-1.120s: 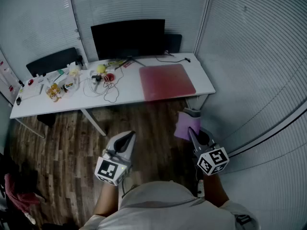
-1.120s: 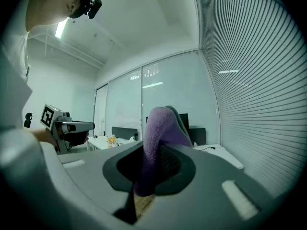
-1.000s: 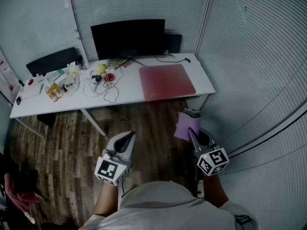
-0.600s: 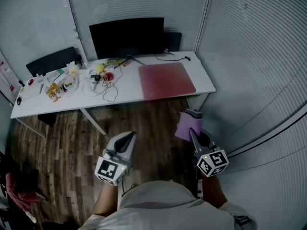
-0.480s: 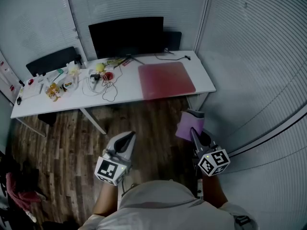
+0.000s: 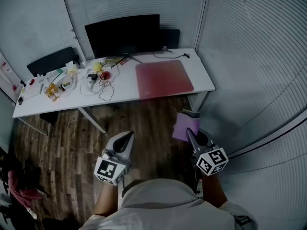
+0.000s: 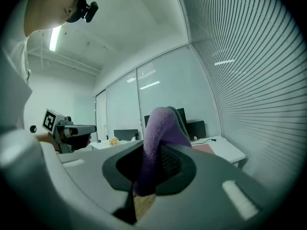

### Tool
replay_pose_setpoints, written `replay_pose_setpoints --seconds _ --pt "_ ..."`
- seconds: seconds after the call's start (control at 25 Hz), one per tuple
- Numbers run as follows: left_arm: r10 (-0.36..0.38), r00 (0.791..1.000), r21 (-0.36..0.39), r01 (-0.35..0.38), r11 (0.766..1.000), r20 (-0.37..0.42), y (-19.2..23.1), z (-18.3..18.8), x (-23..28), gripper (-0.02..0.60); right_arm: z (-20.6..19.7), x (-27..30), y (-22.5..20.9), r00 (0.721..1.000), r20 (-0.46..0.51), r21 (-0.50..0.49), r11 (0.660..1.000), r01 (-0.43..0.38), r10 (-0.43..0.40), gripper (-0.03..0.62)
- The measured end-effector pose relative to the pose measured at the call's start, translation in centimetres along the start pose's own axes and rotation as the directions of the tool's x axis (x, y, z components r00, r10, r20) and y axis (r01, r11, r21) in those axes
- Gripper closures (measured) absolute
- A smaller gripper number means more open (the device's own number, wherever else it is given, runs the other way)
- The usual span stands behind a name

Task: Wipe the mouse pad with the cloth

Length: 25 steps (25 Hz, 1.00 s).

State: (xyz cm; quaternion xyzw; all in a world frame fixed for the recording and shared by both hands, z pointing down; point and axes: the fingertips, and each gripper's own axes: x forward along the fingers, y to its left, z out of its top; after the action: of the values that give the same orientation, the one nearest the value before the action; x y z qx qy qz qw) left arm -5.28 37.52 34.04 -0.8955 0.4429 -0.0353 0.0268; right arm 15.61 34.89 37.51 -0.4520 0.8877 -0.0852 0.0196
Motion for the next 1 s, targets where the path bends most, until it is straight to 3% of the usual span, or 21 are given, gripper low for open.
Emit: replay_pose_setpoints --seconds 0.28,0.44,0.72,1.0 --pt "0.01 1.0 -0.009 -0.01 1.0 -0.025 -2.7 -0.6 3.0 0.58 -1.4 -1.6 -4.5 1.0 -0.018 0.096 0.995 -0.001 0.003 0.546" --pt "0.01 0.999 -0.03 -0.011 0.999 -0.034 -2.3 -1.7 4.1 0.578 -2.2 -0.7 -5.6 1.0 -0.023 0.108 0.994 0.004 -0.002 0.545" --pt "-0.008 0.999 -0.06 0.006 0.998 -0.032 3.4 -2.5 8.0 0.578 -1.6 4.9 -7.2 0.998 -0.054 0.088 0.996 0.032 -0.028 0.545" --pt "-0.047 0.999 -0.067 0.045 0.997 -0.022 12.4 -3.6 10.6 0.578 -1.4 15.3 -5.5 0.996 -0.087 0.053 0.998 0.02 -0.015 0.545"
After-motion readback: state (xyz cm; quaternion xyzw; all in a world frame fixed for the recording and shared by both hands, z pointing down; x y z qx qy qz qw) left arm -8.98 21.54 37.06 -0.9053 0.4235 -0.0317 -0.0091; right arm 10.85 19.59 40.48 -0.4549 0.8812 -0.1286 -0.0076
